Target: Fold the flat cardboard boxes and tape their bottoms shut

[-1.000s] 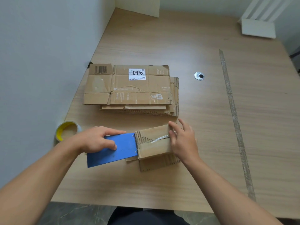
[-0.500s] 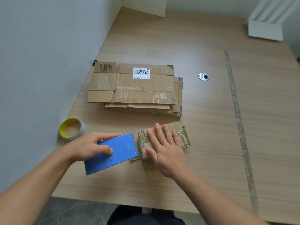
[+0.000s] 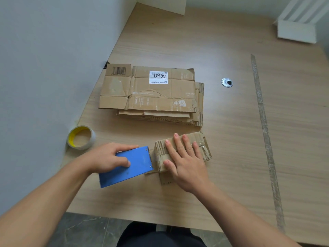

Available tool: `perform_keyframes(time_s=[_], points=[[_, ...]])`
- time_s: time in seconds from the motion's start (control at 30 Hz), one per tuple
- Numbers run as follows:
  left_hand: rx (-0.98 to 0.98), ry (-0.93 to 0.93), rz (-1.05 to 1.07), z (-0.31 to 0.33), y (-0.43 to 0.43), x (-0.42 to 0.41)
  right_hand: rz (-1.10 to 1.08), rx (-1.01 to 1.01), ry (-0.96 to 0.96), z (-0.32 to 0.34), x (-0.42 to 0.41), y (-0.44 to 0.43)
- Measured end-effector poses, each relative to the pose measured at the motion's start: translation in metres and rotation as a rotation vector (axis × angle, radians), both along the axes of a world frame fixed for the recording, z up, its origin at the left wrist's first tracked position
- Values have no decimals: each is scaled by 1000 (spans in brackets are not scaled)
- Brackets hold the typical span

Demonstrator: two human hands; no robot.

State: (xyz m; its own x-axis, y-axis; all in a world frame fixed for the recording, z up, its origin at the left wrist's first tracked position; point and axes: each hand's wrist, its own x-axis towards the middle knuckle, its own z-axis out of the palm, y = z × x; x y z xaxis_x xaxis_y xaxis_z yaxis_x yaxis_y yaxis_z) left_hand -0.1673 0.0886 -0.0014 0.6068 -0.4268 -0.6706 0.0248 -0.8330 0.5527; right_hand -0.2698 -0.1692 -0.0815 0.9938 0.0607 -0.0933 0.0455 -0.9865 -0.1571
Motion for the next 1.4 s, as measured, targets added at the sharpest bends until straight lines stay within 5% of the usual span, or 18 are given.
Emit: perform_keyframes(time_s=[0.3, 0.73, 1.0, 1.17, 1.27, 1.4], points=[[318, -363, -185, -24, -55, -10, -33, 47, 43, 7, 1, 3], [416, -596, 125, -61, -24, -36, -179, 431, 79, 34, 13, 2], [308, -653, 207, -91, -31, -40, -219, 353, -21, 38, 17, -10], [342, -600, 230, -77, -31, -39, -436, 527, -77, 36, 17, -37], [123, -702, 386, -58, -46, -53, -598, 757, -18, 37, 13, -45], [-216, -502, 468, -42, -94, -84, -676, 866, 62, 35, 7, -40]])
